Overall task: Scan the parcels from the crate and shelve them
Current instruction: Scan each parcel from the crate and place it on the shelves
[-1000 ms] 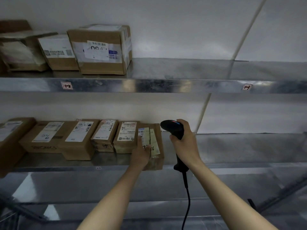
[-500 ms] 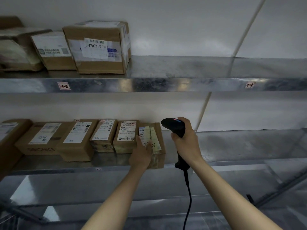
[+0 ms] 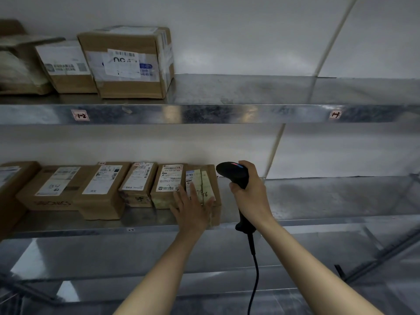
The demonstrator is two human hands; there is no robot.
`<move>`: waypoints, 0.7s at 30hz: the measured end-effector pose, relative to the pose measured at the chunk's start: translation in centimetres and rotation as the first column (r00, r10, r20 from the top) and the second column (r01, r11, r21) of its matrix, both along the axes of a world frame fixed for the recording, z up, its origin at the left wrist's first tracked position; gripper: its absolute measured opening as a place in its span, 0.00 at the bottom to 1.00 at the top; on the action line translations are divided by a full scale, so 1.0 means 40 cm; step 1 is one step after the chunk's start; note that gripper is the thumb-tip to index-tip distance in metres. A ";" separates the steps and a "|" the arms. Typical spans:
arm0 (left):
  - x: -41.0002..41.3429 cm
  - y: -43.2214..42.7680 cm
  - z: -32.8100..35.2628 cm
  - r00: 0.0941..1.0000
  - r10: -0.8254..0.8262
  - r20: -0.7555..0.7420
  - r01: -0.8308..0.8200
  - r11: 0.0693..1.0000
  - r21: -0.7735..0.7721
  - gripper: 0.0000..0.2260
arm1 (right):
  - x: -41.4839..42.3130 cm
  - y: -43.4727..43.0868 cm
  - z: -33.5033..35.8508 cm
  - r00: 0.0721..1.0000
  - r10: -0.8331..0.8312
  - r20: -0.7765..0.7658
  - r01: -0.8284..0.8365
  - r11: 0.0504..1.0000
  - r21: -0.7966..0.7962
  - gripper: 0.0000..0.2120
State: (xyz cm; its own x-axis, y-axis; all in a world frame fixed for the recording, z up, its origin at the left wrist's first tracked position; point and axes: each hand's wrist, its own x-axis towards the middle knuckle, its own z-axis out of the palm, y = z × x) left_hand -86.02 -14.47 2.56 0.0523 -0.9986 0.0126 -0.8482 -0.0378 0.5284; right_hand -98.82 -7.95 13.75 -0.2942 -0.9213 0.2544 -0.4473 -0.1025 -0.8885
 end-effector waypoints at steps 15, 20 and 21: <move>-0.035 -0.085 0.001 0.983 0.041 0.180 -0.034 0.999 -0.038 0.39 | -0.024 -0.053 0.012 0.999 0.028 -0.019 -0.028 1.000 -0.005 0.24; -0.027 -0.079 0.002 0.982 0.017 0.187 -0.009 0.999 -0.043 0.38 | -0.031 -0.060 0.013 0.999 0.035 -0.002 -0.035 0.999 -0.002 0.24; -0.024 -0.077 0.004 0.984 0.011 0.176 -0.002 0.999 -0.049 0.38 | -0.030 -0.059 0.014 0.999 0.036 -0.001 -0.036 0.999 -0.001 0.24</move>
